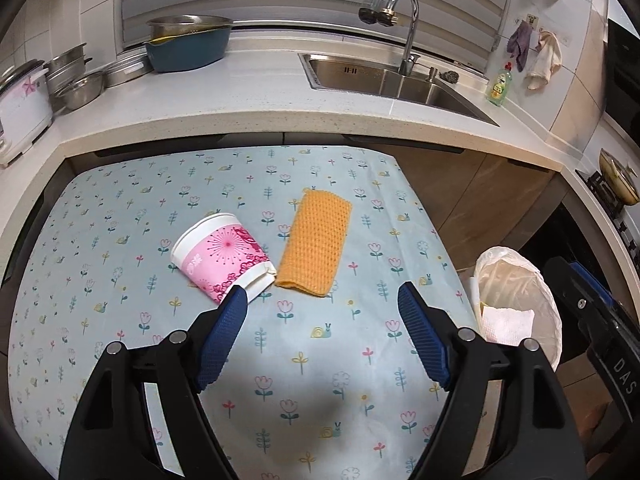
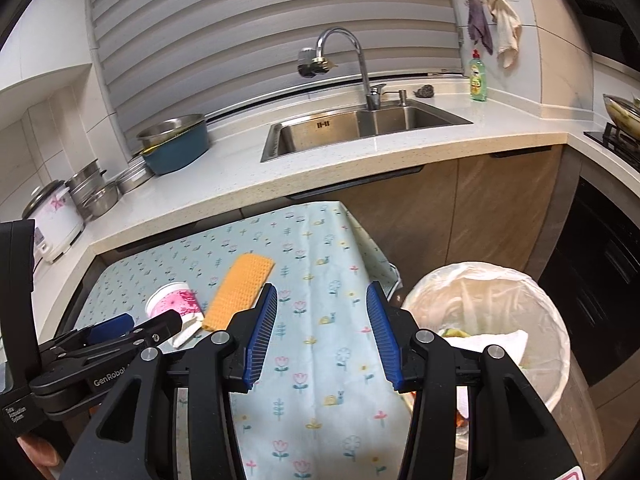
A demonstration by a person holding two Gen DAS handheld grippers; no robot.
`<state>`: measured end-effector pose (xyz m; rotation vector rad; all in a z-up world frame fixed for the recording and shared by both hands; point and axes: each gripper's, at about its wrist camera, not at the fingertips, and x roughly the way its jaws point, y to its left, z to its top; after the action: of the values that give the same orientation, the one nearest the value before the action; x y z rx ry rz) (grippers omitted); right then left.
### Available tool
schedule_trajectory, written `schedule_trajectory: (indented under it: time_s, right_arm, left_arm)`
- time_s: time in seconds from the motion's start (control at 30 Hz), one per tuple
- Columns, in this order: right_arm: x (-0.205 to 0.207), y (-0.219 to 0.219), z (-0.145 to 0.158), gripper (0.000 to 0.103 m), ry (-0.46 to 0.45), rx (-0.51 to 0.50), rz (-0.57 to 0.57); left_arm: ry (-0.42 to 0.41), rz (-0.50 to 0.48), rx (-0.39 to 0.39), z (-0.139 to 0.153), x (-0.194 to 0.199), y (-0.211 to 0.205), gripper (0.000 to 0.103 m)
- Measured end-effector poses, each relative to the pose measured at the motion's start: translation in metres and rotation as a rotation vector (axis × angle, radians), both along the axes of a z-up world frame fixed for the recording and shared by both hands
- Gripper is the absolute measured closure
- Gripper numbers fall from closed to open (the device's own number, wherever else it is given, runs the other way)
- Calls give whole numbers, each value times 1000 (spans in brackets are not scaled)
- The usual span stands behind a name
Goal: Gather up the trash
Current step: 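Move both grippers back over the table toward the cup and sponge, then grasp the pink paper cup with the left gripper while the right grasps the orange sponge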
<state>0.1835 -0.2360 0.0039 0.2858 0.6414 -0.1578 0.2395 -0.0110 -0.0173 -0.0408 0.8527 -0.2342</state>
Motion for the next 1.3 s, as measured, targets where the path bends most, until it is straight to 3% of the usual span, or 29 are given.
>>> schedule_trajectory:
  time_s: [0.23,0.67,1.13,1.3]
  right_arm:
    - [19,32,-8,53,17,-2,46]
    - [72,85,-41,53,83,3,136]
    - [133,100,-89,53,157,39,161]
    - [147,101,-102,53,177,43,162]
  left_arm:
    - [32,77,-21,-10,15,43,24]
    - [166,201,-69,-50,55,94,24]
    - [275,241,-158,-90,104,97,25]
    - [280,234,-198,-97,110,96,32]
